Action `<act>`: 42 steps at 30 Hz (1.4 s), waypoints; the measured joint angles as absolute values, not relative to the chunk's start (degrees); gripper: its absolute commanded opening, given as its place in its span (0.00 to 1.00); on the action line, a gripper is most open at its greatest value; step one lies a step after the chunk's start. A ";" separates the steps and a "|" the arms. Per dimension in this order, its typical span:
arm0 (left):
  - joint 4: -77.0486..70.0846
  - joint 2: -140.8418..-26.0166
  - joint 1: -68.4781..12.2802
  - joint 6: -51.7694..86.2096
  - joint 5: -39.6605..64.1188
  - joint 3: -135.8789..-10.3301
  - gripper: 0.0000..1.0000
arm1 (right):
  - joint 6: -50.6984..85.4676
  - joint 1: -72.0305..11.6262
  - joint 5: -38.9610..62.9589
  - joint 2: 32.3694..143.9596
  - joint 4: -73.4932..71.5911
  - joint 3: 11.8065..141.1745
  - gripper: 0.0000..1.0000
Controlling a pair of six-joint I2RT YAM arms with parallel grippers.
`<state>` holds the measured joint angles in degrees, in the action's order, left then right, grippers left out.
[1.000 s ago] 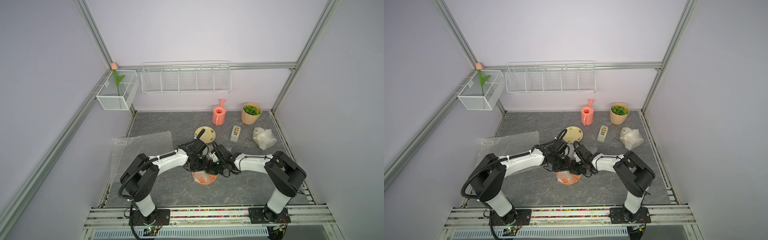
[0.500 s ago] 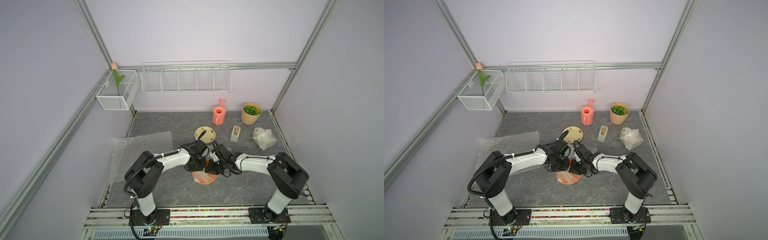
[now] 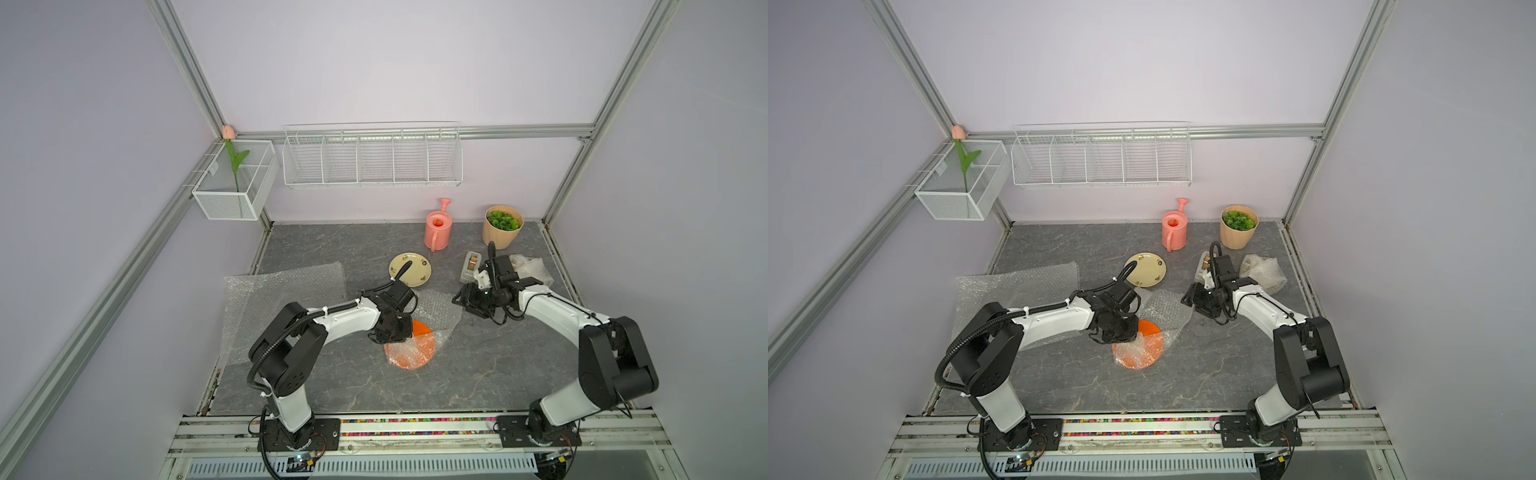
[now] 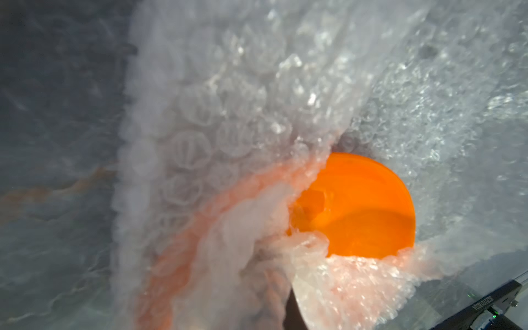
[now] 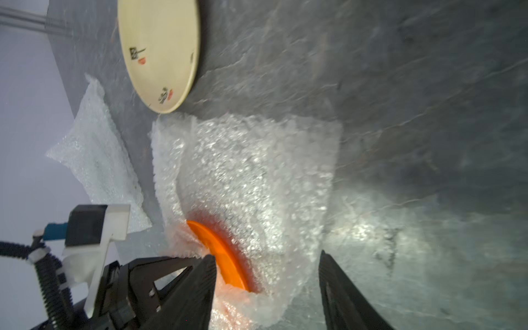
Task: Wrap dinner plates in bubble wrap
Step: Wrap the plate in the bubble wrap.
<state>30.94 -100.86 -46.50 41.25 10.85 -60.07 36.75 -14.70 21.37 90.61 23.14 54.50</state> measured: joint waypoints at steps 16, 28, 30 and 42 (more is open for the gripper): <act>28.49 -100.62 -45.98 41.06 13.23 -58.87 0.00 | 37.47 -9.61 35.14 103.46 12.88 55.42 0.07; 17.39 -100.90 -43.77 45.80 20.69 -54.30 0.00 | 39.38 -26.98 34.96 84.62 15.11 52.16 0.07; 14.24 -100.71 -43.09 47.11 22.52 -52.66 0.00 | 41.04 -31.53 34.24 84.33 14.66 52.05 0.07; 1.02 -98.63 -41.52 53.56 26.28 -44.38 0.00 | 50.52 -49.04 28.60 95.66 3.44 47.35 0.07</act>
